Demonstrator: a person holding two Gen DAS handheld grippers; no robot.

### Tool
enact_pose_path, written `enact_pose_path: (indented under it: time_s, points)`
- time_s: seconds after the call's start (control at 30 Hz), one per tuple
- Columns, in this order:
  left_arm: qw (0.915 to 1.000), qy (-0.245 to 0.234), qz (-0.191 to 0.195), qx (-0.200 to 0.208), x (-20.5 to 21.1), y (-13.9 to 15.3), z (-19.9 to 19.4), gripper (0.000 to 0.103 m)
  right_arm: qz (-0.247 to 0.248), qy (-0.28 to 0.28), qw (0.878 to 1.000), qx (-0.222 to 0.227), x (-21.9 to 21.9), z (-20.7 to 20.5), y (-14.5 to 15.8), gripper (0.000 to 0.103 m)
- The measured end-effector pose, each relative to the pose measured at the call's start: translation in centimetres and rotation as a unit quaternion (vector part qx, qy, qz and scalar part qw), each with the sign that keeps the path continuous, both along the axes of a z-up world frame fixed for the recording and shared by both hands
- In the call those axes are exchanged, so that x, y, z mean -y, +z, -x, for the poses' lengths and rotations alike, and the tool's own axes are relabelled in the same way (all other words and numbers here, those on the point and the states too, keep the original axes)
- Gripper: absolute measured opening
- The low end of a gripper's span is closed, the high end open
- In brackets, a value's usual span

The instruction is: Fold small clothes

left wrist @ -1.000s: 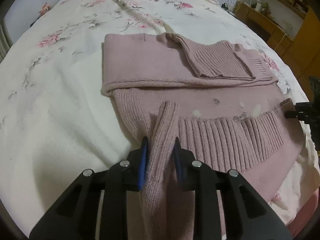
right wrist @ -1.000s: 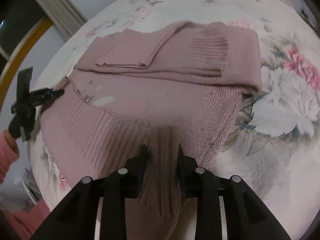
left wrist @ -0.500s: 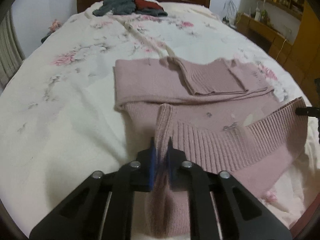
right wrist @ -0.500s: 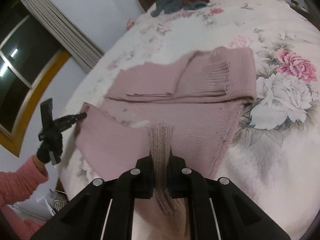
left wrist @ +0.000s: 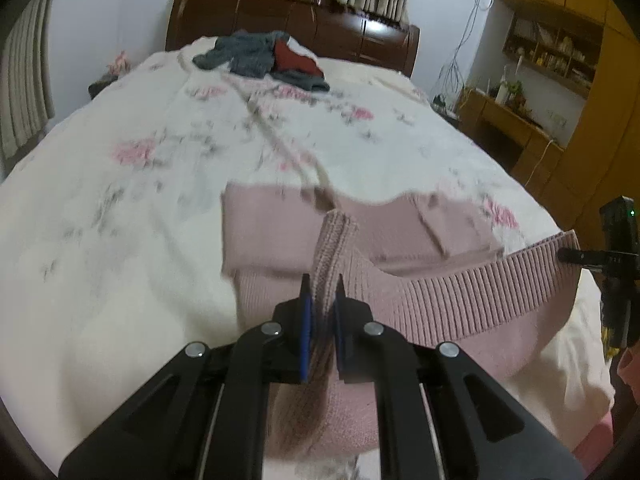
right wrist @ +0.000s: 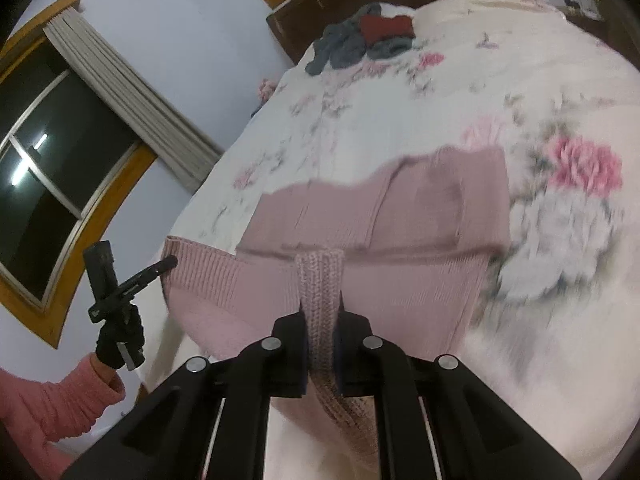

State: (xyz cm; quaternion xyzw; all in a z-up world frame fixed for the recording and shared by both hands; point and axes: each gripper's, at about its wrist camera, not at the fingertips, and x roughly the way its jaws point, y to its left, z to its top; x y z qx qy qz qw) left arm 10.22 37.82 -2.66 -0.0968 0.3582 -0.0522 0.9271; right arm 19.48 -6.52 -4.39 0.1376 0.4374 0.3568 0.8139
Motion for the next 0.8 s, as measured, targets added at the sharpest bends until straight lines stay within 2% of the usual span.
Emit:
enact_pose_path:
  time_s: [0.23,0.4,0.57,0.8]
  points:
    - [0.9992,0.032,0.007,0.022,-0.8,1.1,-8.4,0.008,0.031,-0.043,0.998,0.02,-1.3,-7.3,2.2,0.009]
    - [0.9984,0.054,-0.008,0.016,-1.5,0.4,-13.6,0.008,0.075,-0.072,0.994,0.021,-2.9,-13.2,1.6,0.009]
    - [0.9965,0.08,0.006,-0.022,-2.8,-2.3,-17.9,0.008,0.089,-0.096,0.991,-0.001,-3.8,-17.7,-0.4,0.009]
    - [0.991,0.102,-0.017,-0.084,-2.9,-7.3,-20.7,0.008,0.127,-0.105,0.986,-0.032,-5.7,-21.4,-4.2,0.009]
